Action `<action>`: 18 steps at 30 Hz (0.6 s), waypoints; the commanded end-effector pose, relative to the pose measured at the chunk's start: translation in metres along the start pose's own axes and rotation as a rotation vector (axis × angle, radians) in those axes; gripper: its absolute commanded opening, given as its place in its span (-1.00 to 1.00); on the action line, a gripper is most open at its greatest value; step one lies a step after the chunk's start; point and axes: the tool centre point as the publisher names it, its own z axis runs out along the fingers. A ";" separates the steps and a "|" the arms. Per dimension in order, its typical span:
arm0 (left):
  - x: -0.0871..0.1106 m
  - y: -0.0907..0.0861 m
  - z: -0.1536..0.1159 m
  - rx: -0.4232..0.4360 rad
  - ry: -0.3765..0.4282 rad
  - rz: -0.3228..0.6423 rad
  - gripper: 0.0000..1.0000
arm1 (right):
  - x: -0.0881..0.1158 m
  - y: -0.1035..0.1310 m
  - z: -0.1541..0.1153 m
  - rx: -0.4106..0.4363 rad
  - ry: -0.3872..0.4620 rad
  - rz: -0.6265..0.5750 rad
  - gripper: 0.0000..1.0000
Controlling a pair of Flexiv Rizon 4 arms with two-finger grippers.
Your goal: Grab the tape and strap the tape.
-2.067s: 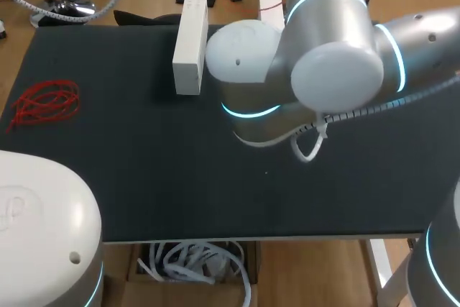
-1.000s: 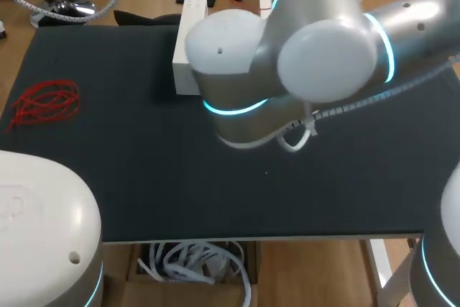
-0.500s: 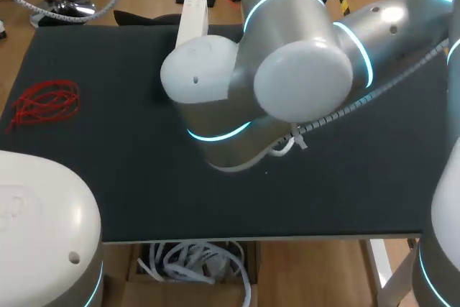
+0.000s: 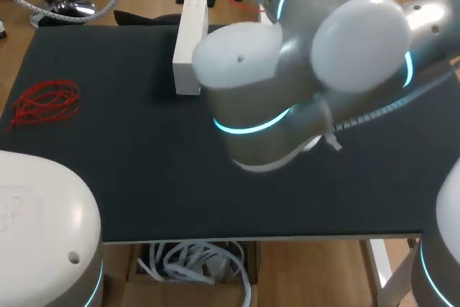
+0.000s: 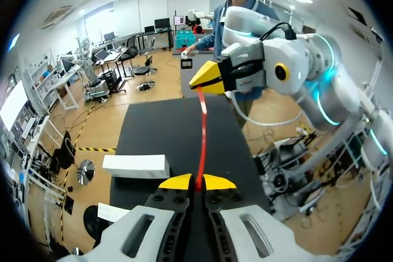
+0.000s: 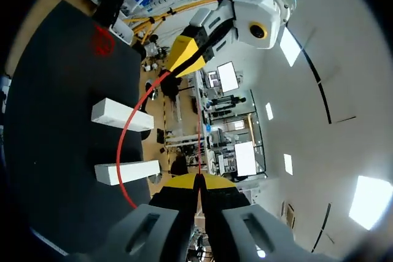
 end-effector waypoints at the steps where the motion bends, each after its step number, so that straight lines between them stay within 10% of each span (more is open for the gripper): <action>1: 0.000 0.000 -0.001 -0.003 0.001 -0.001 -1.00 | -0.006 0.001 0.006 0.011 0.058 -0.015 -1.00; 18: 0.000 0.000 -0.001 -0.003 0.001 -0.001 -1.00 | 0.007 0.029 0.016 -0.011 0.055 -0.082 -1.00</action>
